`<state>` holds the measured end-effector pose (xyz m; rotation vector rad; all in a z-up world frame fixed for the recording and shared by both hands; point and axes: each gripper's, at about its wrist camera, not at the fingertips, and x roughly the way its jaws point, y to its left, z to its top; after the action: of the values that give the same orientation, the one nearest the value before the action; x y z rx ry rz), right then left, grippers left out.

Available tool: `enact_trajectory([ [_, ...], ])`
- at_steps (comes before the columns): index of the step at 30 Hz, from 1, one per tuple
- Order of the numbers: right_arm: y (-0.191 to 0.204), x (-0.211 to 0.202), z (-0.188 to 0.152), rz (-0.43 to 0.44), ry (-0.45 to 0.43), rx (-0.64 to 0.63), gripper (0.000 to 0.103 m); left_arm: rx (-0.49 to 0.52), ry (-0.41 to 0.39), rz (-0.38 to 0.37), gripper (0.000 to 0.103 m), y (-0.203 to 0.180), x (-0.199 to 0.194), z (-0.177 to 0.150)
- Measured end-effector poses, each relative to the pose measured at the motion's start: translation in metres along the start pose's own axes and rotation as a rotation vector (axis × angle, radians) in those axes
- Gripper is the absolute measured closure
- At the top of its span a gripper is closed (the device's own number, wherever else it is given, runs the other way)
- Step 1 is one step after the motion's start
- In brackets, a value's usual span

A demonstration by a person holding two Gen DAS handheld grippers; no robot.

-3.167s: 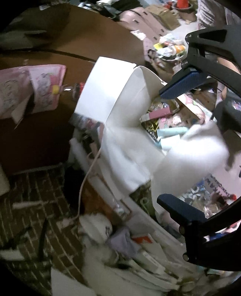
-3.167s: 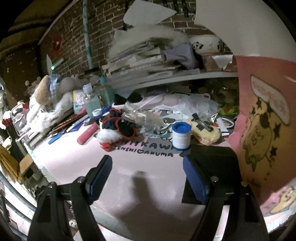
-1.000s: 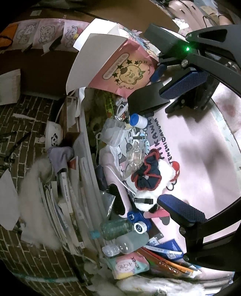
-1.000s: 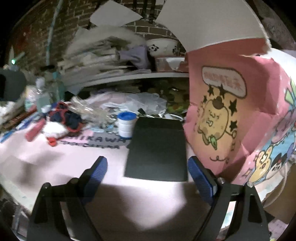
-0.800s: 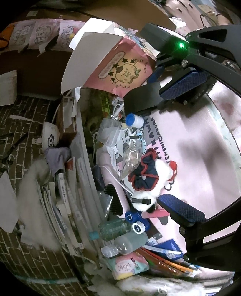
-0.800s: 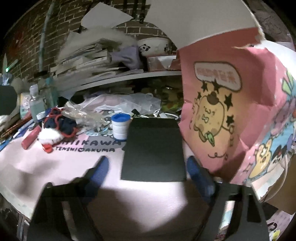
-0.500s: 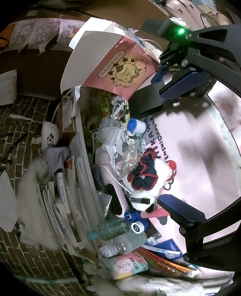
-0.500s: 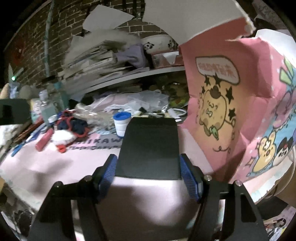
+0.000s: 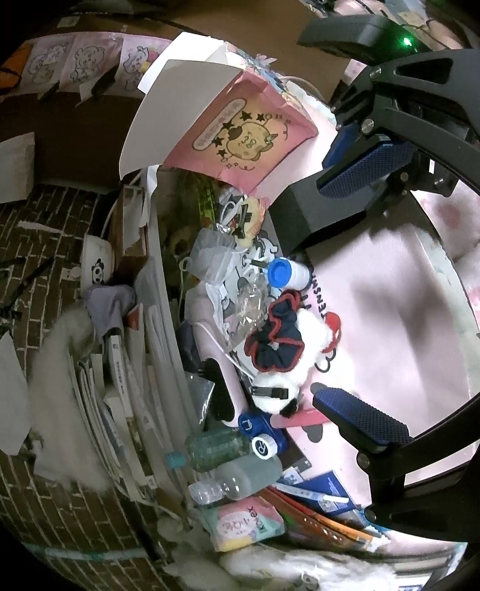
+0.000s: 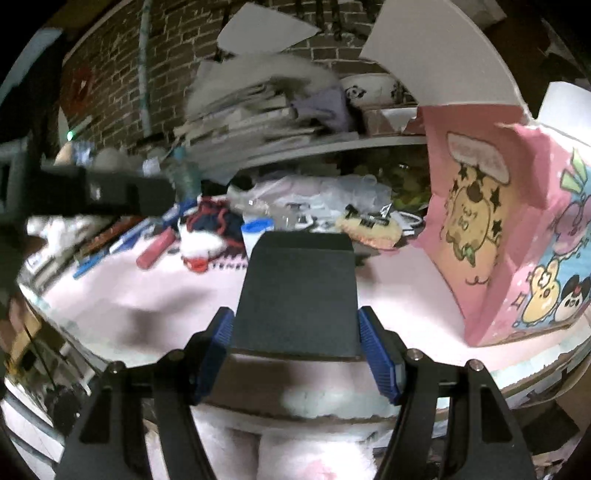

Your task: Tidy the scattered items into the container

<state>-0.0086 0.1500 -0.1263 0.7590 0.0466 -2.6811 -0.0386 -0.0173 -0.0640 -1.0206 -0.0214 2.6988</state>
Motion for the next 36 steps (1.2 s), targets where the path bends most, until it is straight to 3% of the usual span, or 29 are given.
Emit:
enact_trajectory([
  [6, -0.007, 0.012, 0.001, -0.021, 0.016, 0.007, 0.036, -0.009, -0.003, 0.001, 0.0, 0.003, -0.001, 0.0],
  [9, -0.013, 0.02, 0.009, -0.013, 0.018, 0.037, 0.022, -0.012, 0.0, 0.003, 0.0, 0.005, 0.001, 0.0],
  [15, -0.02, 0.033, 0.018, -0.024, 0.021, 0.075, 0.022, -0.013, 0.007, 0.006, 0.0, 0.006, 0.003, -0.001],
  [16, -0.02, 0.035, 0.018, -0.025, 0.02, 0.073, 0.023, -0.013, 0.008, 0.006, 0.0, 0.006, 0.003, -0.001],
  [19, -0.019, 0.036, 0.018, -0.034, 0.017, 0.054, 0.039, -0.017, 0.013, 0.007, 0.0, 0.006, 0.004, -0.002],
  [24, -0.019, 0.032, 0.02, -0.03, 0.012, 0.046, 0.039, -0.021, 0.02, 0.005, 0.0, 0.007, 0.005, -0.004],
  [30, -0.002, 0.01, 0.03, -0.047, -0.073, -0.042, 0.039, -0.026, 0.016, 0.021, 0.0, 0.011, 0.001, -0.005],
  [36, 0.011, -0.007, 0.057, 0.01, -0.123, -0.104, 0.039, -0.044, -0.006, 0.006, 0.0, 0.016, -0.01, -0.005],
])
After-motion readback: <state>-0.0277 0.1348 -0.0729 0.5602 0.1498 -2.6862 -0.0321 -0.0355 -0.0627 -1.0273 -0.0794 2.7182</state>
